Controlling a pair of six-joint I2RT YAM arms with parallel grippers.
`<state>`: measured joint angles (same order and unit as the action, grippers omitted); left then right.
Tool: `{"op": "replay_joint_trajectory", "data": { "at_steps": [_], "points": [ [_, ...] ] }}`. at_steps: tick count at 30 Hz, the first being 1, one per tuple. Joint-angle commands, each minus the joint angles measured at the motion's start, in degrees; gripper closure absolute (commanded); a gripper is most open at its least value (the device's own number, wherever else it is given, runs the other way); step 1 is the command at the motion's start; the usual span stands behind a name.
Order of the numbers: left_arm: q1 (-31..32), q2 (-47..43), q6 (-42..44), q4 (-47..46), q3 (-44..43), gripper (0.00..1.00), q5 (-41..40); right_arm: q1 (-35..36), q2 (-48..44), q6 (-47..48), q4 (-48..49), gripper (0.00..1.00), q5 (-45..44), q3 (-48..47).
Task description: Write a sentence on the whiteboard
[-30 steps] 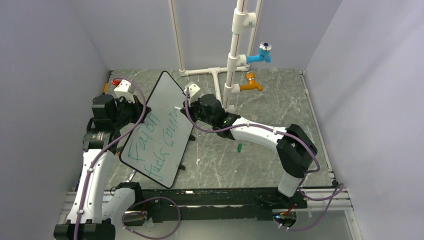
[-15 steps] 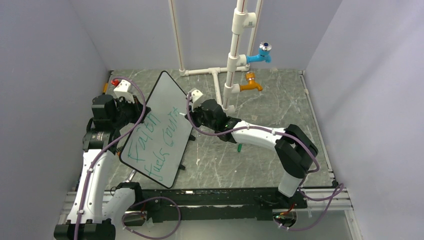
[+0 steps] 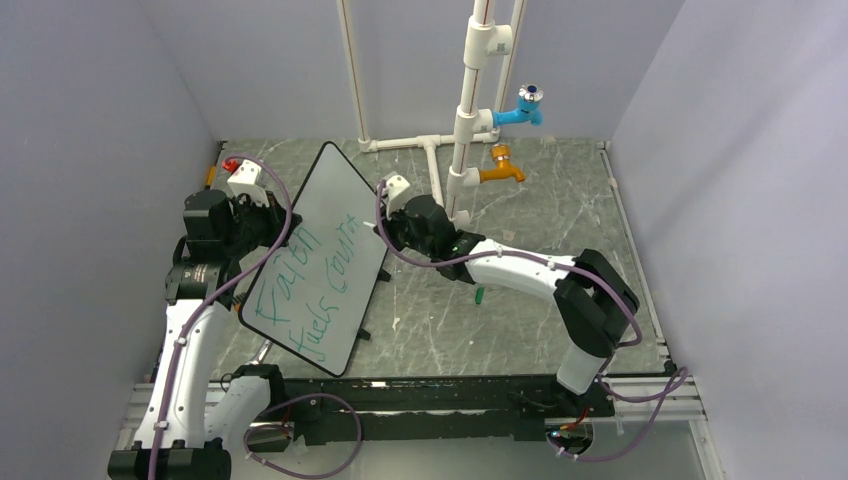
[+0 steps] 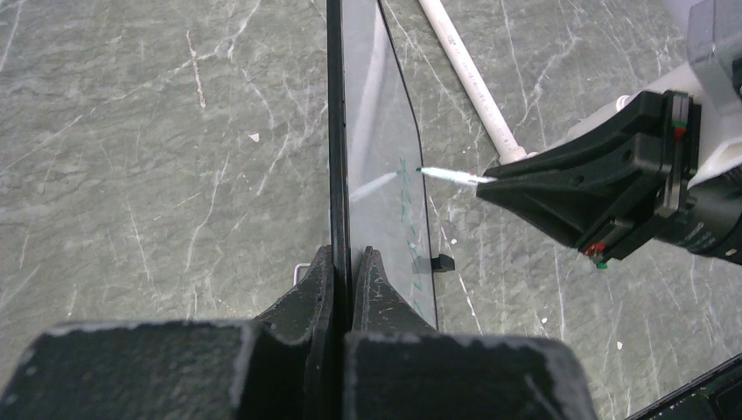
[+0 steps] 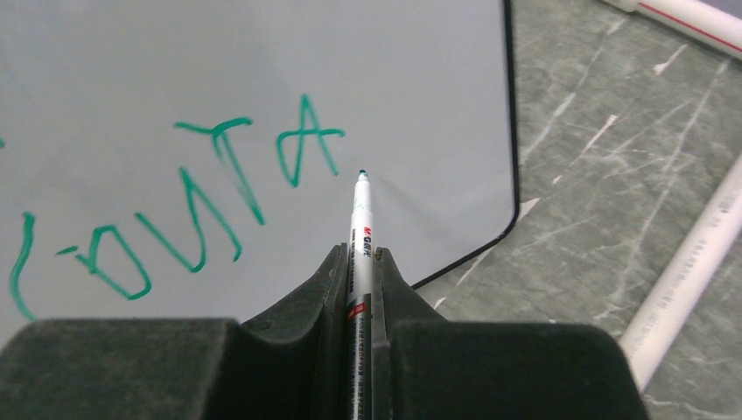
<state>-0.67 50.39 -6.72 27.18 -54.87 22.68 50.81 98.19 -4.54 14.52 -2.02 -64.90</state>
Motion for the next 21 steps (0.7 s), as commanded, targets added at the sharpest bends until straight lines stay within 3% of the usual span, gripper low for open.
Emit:
{"op": "replay_joint_trajectory", "data": {
  "at_steps": [1, 21],
  "points": [
    [0.9, 1.2, 7.8, 8.2, 4.0, 1.0, -2.0, -2.3, -3.0, -1.6, 0.4, 1.0, -1.5, -4.4],
    [0.9, 1.1, 7.9, 8.0, 4.0, 1.0, -1.7, -3.8, 4.7, -2.5, 0.3, 1.0, 5.6, -12.7]
  ]
}}
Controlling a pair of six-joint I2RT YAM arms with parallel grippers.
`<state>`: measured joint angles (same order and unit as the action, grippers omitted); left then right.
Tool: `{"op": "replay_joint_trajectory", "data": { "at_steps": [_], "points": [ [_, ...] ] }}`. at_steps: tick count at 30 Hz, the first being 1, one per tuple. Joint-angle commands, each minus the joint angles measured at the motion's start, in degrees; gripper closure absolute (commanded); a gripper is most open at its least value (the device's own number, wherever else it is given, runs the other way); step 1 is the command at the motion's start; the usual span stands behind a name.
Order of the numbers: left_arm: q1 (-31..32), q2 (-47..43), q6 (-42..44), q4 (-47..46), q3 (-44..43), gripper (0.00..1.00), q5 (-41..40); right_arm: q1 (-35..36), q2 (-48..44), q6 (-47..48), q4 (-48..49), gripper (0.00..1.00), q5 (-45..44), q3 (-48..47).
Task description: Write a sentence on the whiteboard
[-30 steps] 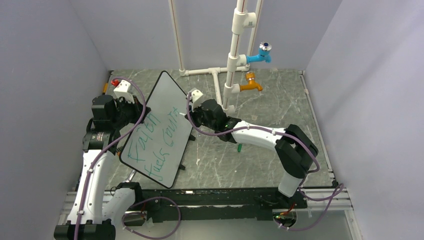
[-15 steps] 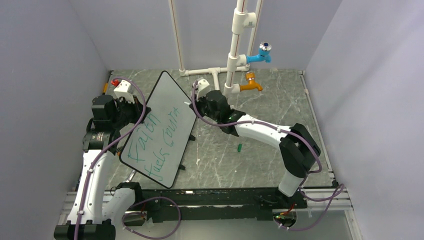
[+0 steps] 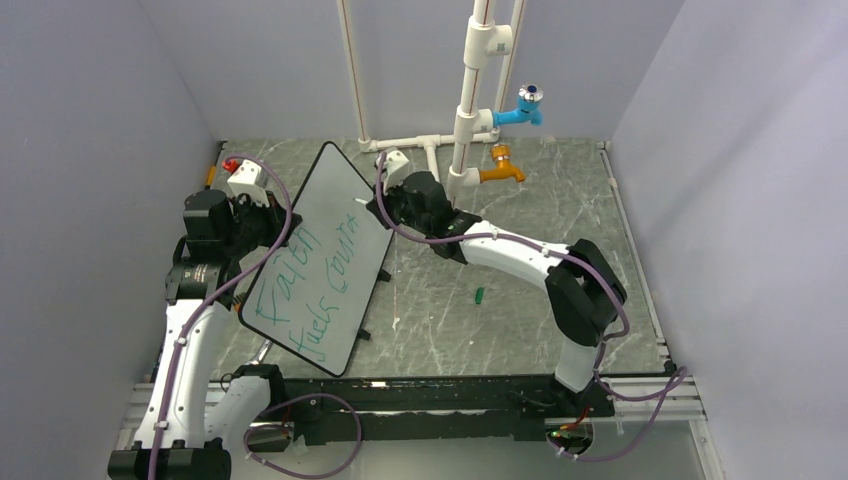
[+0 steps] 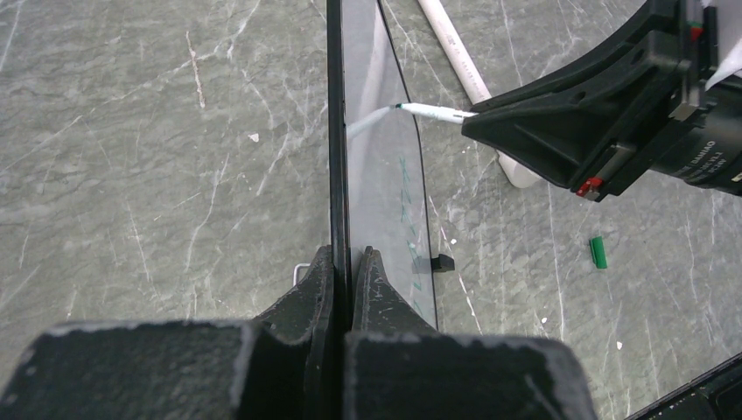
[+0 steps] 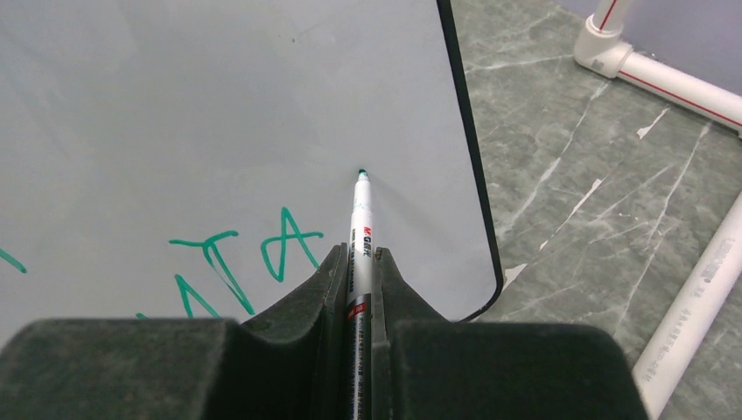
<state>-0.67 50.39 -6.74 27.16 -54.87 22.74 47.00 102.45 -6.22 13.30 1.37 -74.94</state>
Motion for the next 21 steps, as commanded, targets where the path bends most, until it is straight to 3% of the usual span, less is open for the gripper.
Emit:
{"op": "replay_joint_trajectory", "data": {
  "at_steps": [1, 21],
  "points": [
    [0.9, 1.0, 8.0, 8.1, 4.0, 1.0, -1.8, 0.1, 0.5, -0.8, 1.6, 1.0, 2.6, -2.6],
    [0.9, 1.0, 8.0, 8.1, 3.9, 1.0, -1.8, 0.2, -3.3, -1.0, 3.4, 1.0, 9.9, 5.2]
  ]
}}
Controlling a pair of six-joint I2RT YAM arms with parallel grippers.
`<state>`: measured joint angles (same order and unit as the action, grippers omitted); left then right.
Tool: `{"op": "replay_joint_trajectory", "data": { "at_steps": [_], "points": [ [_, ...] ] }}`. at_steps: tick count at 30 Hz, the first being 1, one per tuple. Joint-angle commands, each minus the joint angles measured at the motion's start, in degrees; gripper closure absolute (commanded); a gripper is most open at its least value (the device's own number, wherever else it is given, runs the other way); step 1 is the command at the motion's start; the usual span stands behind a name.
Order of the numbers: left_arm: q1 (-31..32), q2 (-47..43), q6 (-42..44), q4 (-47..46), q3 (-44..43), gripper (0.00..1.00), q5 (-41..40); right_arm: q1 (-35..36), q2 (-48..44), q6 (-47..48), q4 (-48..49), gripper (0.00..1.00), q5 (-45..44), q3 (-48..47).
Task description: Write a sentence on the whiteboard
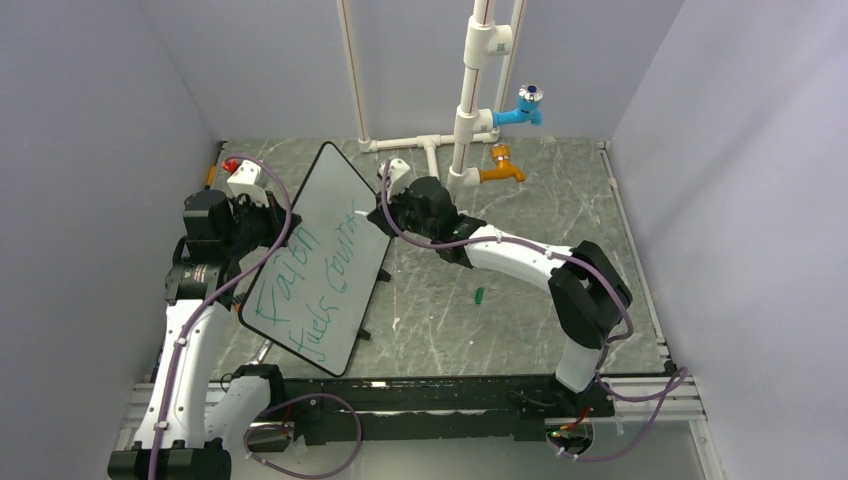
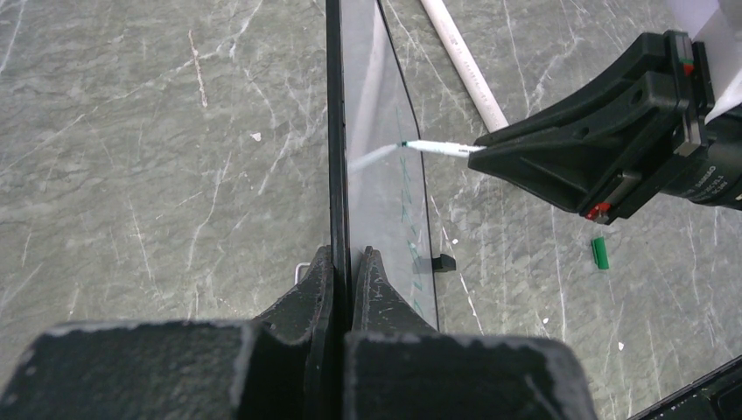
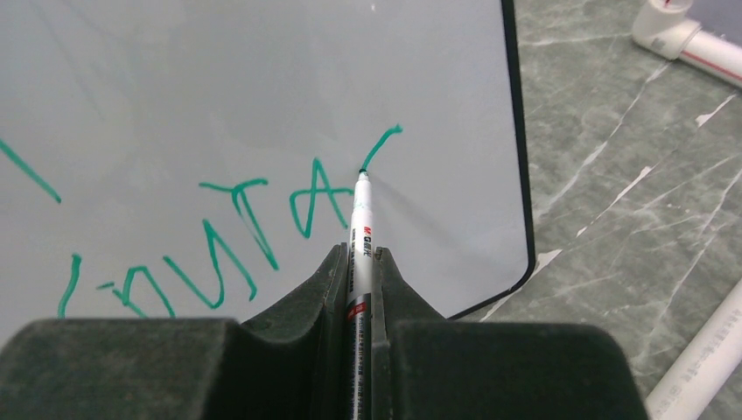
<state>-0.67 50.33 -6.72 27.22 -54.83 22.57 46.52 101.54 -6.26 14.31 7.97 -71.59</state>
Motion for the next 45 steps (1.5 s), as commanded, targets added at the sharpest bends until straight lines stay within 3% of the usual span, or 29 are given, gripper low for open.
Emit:
{"op": "replay_joint_trajectory", "data": {
  "at_steps": [1, 16, 28, 45],
  "points": [
    [0.9, 1.0, 8.0, 8.0, 3.9, 1.0, -1.6, 0.7, -2.6, -1.0, 2.5, 1.0, 3.2, 2.2],
    [0.9, 0.8, 8.0, 8.0, 4.0, 1.0, -1.5, 0.7, 0.4, 0.0, -1.8, 1.0, -4.2, -3.7],
    [0.9, 0.7, 8.0, 8.0, 4.0, 1.0, -1.5, 0.7, 3.4, 1.0, -3.6, 1.0, -3.6, -9.5],
    [0.9, 0.4, 8.0, 7.9, 4.0, 1.0, -1.5, 1.1, -0.2, -2.2, -2.1, 1.0, -1.4, 0.0]
  ]
}}
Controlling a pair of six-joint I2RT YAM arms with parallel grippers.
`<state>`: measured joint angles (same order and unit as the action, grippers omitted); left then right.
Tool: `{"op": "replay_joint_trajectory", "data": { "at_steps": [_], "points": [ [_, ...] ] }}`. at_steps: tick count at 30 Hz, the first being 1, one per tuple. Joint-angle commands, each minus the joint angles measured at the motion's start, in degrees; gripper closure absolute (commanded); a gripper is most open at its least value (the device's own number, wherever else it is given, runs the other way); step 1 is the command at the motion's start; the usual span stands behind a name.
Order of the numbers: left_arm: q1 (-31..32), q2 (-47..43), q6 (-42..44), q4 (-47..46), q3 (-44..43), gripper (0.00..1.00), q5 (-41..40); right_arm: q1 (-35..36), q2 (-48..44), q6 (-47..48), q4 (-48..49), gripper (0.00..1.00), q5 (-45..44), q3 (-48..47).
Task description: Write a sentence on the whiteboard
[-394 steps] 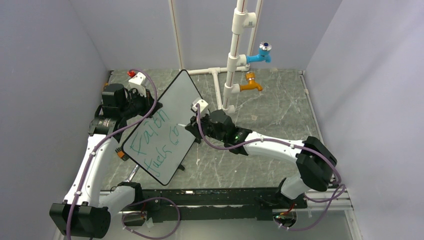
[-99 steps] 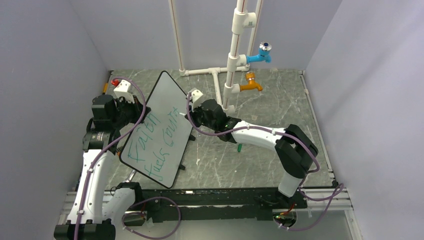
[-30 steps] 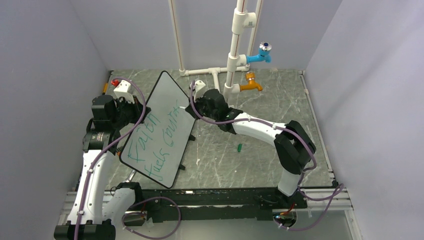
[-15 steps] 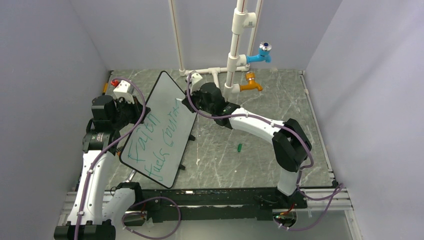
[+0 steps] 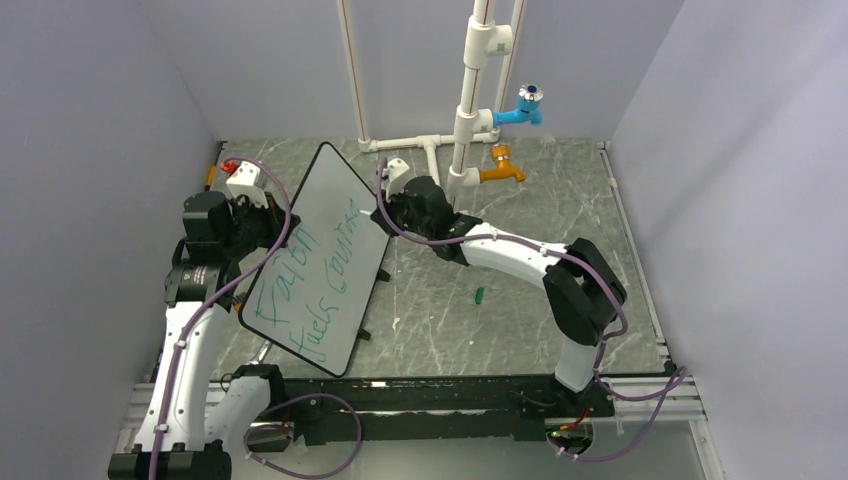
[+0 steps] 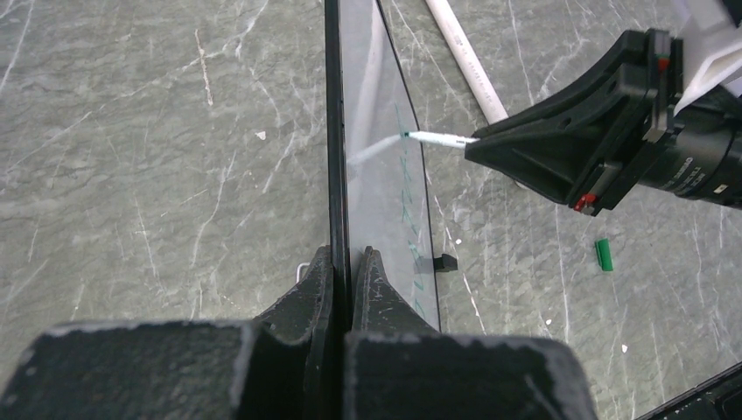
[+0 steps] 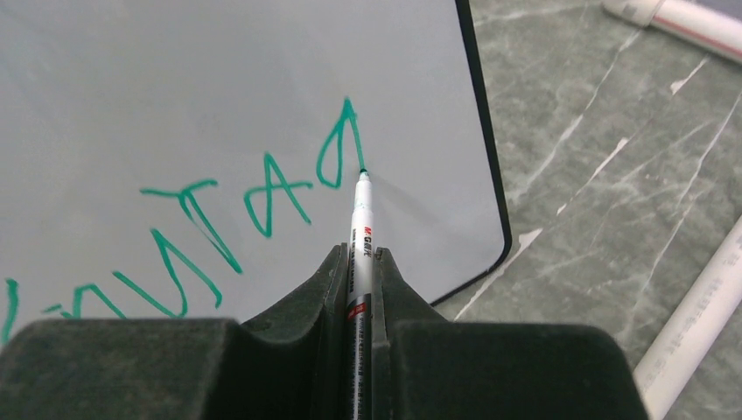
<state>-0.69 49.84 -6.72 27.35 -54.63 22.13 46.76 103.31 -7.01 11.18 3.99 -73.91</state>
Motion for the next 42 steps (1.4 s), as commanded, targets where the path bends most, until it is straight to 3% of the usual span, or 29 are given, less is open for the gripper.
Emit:
{"op": "replay_joint_trajectory", "data": {
  "at_steps": [1, 15, 22, 34, 42],
  "points": [
    [1.0, 0.9, 8.0, 7.9, 3.8, 1.0, -1.0, 0.9, -2.1, -1.6, 1.1, 1.0, 2.6, 3.2],
    [0.9, 0.7, 7.9, 7.9, 3.8, 1.0, -1.1, 3.3, -4.6, -3.0, 1.4, 1.0, 2.6, 8.0],
    [1.0, 0.5, 7.9, 7.9, 3.9, 1.0, -1.1, 3.8, -5.7, -2.5, 0.7, 1.0, 2.6, 5.6],
    [1.0, 0.3, 7.8, 7.8, 4.1, 1.0, -1.4, 3.4, -12.1, 1.9, -0.6, 1.0, -7.7, 6.2],
    [1.0, 0.3, 7.6, 7.8, 4.1, 1.0, -1.7, 0.4, -8.1, 0.0, -0.6, 1.0, -6.8, 1.4]
  ]
}}
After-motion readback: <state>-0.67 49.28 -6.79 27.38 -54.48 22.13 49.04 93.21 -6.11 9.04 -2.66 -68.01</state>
